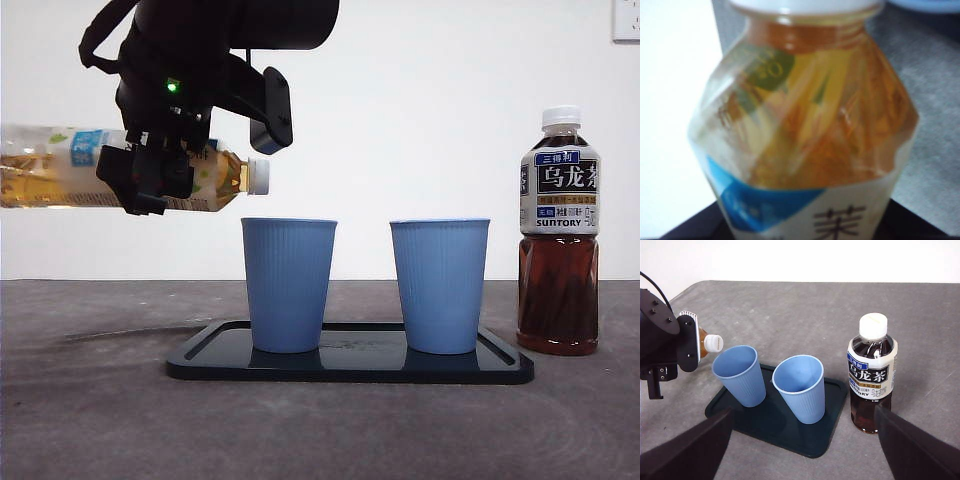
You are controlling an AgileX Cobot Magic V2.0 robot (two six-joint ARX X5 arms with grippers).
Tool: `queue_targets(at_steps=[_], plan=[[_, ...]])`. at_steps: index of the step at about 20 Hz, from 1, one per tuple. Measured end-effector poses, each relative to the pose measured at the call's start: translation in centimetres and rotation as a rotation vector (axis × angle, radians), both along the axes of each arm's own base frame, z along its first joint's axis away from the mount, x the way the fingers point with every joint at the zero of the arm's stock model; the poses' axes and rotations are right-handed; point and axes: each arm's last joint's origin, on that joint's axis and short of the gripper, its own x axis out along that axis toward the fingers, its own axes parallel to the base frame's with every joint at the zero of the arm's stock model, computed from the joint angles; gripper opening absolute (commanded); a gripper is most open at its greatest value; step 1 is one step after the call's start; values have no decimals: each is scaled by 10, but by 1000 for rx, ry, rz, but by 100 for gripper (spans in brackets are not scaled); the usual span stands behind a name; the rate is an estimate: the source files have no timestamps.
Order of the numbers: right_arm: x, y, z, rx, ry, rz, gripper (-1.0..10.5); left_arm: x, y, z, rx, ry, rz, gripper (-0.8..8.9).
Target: Pour the drink into the cup
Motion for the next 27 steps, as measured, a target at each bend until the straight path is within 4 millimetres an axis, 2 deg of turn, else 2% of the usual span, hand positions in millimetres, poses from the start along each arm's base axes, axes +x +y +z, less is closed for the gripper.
queue_targets(at_steps=[13,19,23,27], plan=[[0,0,0,0,0,0,451,-6,-6,0,12,1,-30,186],[-1,0,-2,-5,16,0,451,-8,-7,1,-45,-33,3,186],[-1,0,-2,-6,20,0,451,-12,-2,16,-131,-86,31,186],[-1,0,-2,-6,20,0,451,-22,8,39,-310,-119,54,186]])
